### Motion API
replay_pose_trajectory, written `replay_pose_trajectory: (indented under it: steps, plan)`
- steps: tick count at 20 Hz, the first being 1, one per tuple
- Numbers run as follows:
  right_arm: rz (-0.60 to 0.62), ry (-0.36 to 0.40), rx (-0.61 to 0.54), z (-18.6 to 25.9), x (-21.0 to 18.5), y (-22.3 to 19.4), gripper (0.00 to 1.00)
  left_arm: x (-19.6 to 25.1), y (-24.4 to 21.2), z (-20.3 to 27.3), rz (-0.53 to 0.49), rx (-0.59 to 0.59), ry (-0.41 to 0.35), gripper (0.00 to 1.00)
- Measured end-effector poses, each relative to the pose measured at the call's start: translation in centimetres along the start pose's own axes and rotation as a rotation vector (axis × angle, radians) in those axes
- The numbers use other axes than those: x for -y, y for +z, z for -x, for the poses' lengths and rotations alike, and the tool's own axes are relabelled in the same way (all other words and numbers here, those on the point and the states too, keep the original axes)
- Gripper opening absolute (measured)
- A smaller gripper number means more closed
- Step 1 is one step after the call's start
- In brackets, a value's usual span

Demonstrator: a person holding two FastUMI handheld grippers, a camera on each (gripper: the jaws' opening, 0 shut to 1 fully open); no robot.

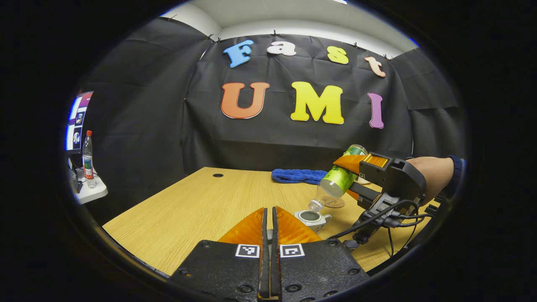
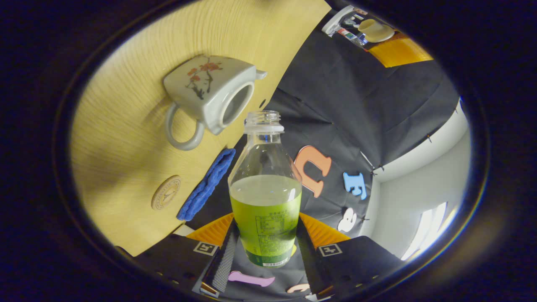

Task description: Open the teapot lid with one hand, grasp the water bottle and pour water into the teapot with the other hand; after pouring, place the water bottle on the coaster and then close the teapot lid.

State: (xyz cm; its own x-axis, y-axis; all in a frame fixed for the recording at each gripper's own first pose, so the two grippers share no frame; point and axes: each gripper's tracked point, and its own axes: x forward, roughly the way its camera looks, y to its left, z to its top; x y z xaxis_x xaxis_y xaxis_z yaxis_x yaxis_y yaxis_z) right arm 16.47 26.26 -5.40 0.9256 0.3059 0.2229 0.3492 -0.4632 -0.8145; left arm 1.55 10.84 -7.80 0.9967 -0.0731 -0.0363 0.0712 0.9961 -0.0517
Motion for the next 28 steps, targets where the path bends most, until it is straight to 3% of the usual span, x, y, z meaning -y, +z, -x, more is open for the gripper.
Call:
replay_pose_trajectory:
  steps: [10, 20, 23, 26, 28]
  plan:
    - [0.111, -0.07, 0.0, 0.2, 1.8, 0.3, 0.71, 0.5, 0.2, 0.1, -0.034, 0.0, -0.007, 0.04]
    - [0.092, -0.093, -0.004, 0.2, 1.7, 0.0, 0.75, 0.8, 0.0, -0.1, -0.031, -0.012, -0.006, 0.04]
    - [-0.037, -0.044, -0.018, 0.1, -0.2, -0.5, 0.75, 1.0, -0.2, -0.4, -0.03, -0.018, -0.007, 0.04]
    - [-0.365, 0.07, -0.031, 0.3, -3.3, -0.7, 0.76, 1.4, 0.0, -1.1, -0.035, -0.021, -0.018, 0.04]
    - [-0.545, 0.103, -0.051, 0.3, -4.3, -0.9, 0.76, 1.7, 0.2, -1.6, -0.044, -0.022, -0.021, 0.04]
